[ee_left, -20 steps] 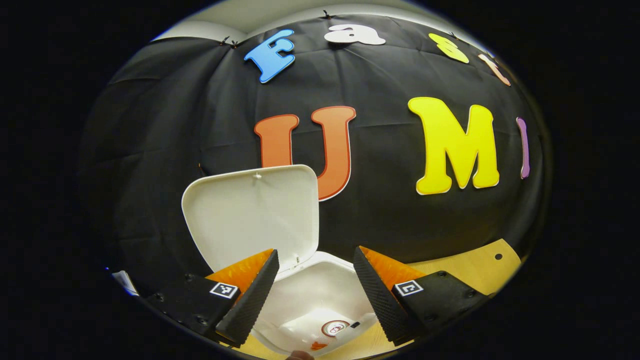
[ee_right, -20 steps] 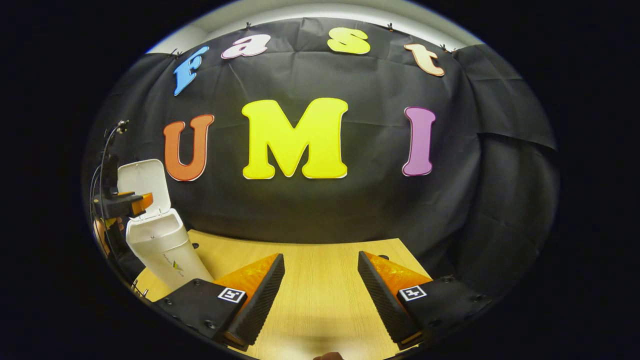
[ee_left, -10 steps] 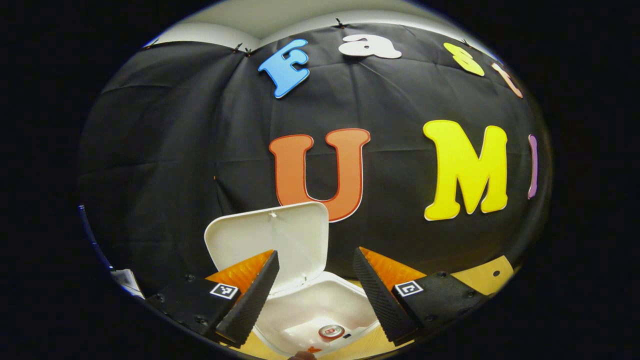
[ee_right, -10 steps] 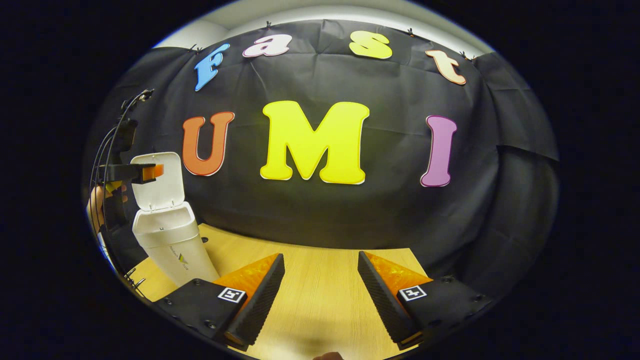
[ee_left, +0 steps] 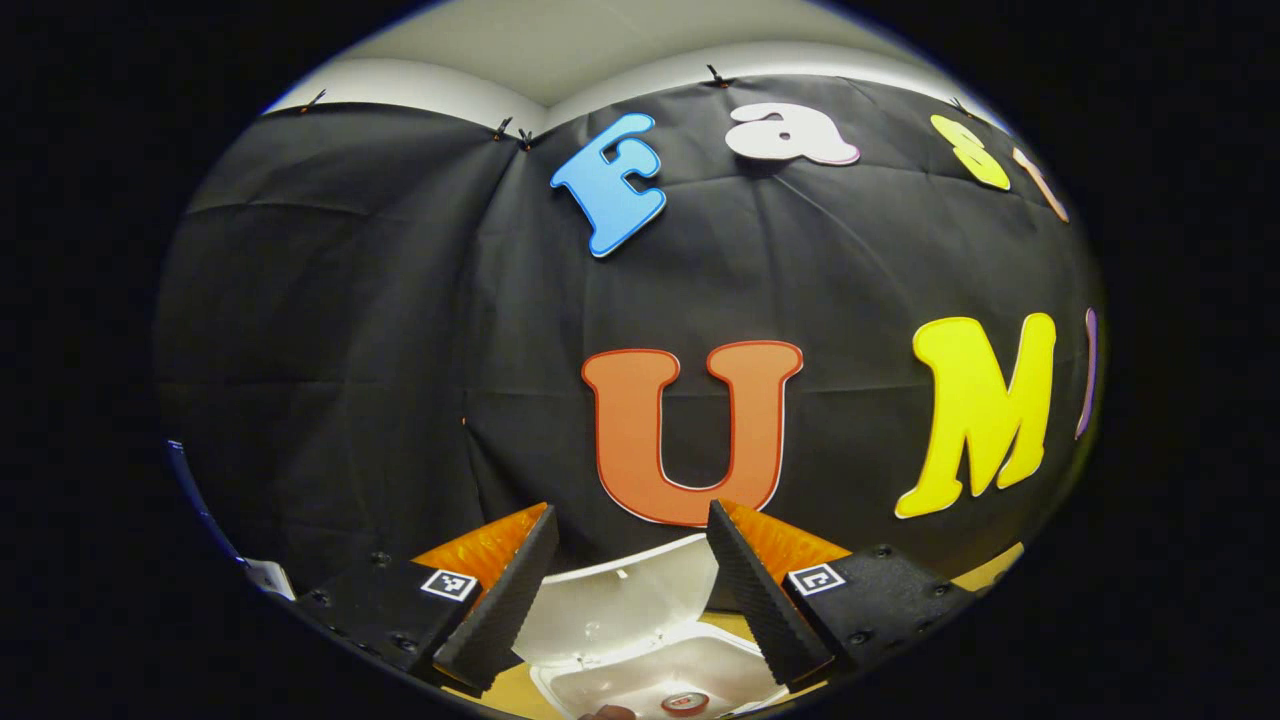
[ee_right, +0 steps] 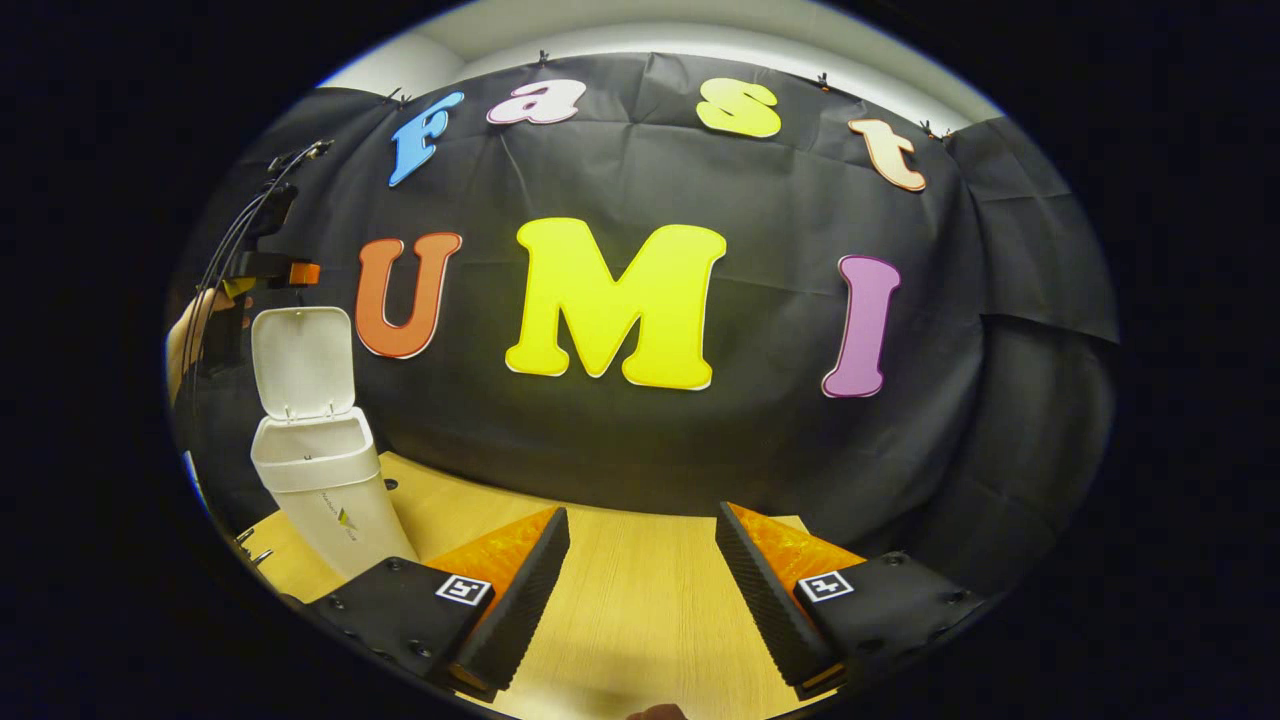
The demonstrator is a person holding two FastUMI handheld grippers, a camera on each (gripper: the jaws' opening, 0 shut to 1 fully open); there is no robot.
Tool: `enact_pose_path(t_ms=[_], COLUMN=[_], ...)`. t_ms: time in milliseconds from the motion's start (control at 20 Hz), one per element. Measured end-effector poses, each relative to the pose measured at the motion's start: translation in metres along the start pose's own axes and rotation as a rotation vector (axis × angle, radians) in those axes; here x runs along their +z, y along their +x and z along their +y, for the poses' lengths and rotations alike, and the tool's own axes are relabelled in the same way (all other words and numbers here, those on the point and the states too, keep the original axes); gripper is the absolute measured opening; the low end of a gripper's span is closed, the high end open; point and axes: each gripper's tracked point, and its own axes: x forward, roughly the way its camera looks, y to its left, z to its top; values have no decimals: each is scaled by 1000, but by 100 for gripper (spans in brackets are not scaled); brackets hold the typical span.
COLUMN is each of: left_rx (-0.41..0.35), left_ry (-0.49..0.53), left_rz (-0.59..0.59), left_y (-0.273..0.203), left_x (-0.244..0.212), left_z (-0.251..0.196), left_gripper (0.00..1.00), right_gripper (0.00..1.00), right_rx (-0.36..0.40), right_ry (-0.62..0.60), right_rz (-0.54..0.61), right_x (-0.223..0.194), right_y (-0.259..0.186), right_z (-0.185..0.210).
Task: Press the lid of the desktop garbage bin to open it, pick up the crumpled paper on the desktop and throw it into the bin, then pick up the pop can on the desktop and drop it into the bin, and finally close the garbage bin lid.
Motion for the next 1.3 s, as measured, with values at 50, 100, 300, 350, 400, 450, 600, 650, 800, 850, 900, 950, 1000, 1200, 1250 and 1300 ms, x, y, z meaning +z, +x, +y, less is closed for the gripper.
enact_pose_path(t_ms=[50,100,300,350,400,450,600,650,800,850,900,950,1000,1200,1250,1300], left_rx=[-1,-5,57,62,70,69,58,48,9,-7,-21,-26,-31,-31,-31,-27], left_ry=[-1,-12,-106,-143,-162,-151,-114,-118,-135,-154,-175,-198,-213,-238,-233,-221], left_rz=[11,20,71,90,113,115,159,171,210,233,270,318,358,473,485,496], left_y=[8,16,39,42,41,41,28,19,-3,-11,-17,-25,-32,-58,-62,-68], left_x=[-4,-9,-33,-40,-46,-46,-52,-53,-65,-74,-86,-102,-118,-169,-176,-184], left_z=[1,2,26,27,28,26,15,9,-10,-19,-27,-35,-42,-58,-58,-60], left_gripper=[96,96,96,96,96,96,98,98,100,98,98,98,98,98,98,99], right_gripper=[95,95,95,95,95,95,95,95,95,95,95,95,95,95,95,95], right_rx=[-6,-12,-35,-39,-42,-40,-23,-11,21,32,40,48,55,60,61,62], right_ry=[8,12,8,9,11,15,21,22,11,9,6,4,3,-5,-3,0], right_rz=[1,1,20,28,35,40,36,37,38,40,44,44,43,53,56,60], right_x=[0,-1,-10,-12,-14,-15,-8,-7,-11,-13,-21,-22,-23,-30,-31,-25], right_y=[0,-1,-1,-1,0,0,-5,-5,-10,-13,-14,-16,-18,-23,-24,-24], right_z=[-1,-1,-2,-2,-2,0,7,13,25,29,37,39,41,39,38,34])
